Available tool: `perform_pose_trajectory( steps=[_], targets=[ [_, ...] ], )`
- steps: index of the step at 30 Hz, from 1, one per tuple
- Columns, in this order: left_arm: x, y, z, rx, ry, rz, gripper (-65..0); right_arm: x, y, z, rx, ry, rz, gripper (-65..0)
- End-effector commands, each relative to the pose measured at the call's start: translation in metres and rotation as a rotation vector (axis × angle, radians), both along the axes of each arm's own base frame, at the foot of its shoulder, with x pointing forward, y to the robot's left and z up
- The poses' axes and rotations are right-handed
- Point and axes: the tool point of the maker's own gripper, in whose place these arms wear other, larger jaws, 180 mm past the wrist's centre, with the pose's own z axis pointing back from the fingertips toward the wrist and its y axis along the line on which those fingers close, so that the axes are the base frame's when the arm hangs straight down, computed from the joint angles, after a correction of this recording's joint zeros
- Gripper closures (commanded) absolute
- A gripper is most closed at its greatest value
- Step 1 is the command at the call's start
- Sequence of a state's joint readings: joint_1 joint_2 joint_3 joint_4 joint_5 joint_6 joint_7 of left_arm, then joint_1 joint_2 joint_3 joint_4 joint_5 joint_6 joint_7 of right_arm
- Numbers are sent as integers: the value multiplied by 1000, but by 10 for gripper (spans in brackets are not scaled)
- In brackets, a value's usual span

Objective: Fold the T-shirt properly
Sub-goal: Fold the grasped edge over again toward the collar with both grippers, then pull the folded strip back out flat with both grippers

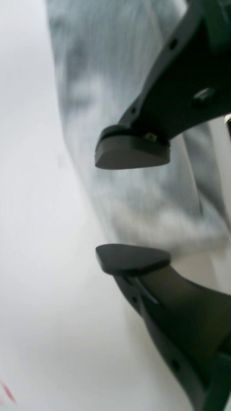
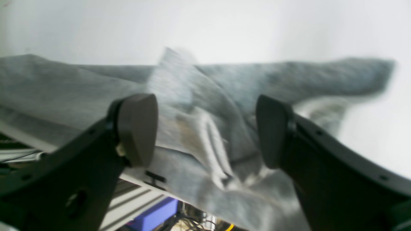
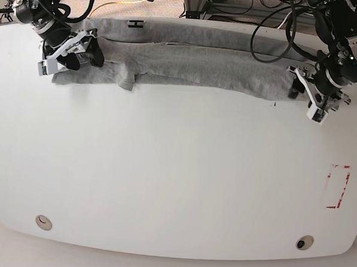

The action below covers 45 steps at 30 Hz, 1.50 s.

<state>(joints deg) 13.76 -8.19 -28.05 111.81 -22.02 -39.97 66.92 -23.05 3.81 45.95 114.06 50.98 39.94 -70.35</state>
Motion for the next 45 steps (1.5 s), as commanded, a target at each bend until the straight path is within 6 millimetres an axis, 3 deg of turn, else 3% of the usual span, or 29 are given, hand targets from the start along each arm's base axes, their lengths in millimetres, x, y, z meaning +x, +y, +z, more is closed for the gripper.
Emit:
perform_pose_trajectory(
  steps=[1,5,7,9,11,13,16,21,28,31,37,45],
  targets=[
    [-2,-4,-2,13,10,-31,-339,12,23,11,47,-58,71,-458],
    [-13,-19,-18,-14,63,-71,-338,23,41,4,22,-42,137,-428],
    [-24,-21,-24,-29,75,-72,-338,21,38,-6,-18,-5,124,-357],
    [-22,-21,-25,-41,55,-71,-338,28,33,-17,-46,23,104,-306],
    [-24,-16,-34,-54,75,-62,-338,37,19,-29,-103,65,80,-266],
    [-28,-5,-40,-35,106,-58,-338,31,9,-41,-137,119,69,-274],
    [-34,5,-53,-38,152,-43,-338,21,-25,-49,-181,170,18,-293],
    [-36,14,-53,-31,156,-21,-286,-5,-73,-43,-255,216,-51,-290],
    [-39,15,-60,-47,174,-5,-265,-24,-104,-32,-328,247,-78,-290],
    [-39,12,-60,-50,175,-11,-265,-14,-91,-14,-305,169,-56,-290],
    [-28,13,-56,-51,151,-10,-264,-2,-33,12,-83,30,31,-284],
    [-26,15,-54,-49,145,-4,-262,-2,34,-17,11,95,150,-270]
  ],
)
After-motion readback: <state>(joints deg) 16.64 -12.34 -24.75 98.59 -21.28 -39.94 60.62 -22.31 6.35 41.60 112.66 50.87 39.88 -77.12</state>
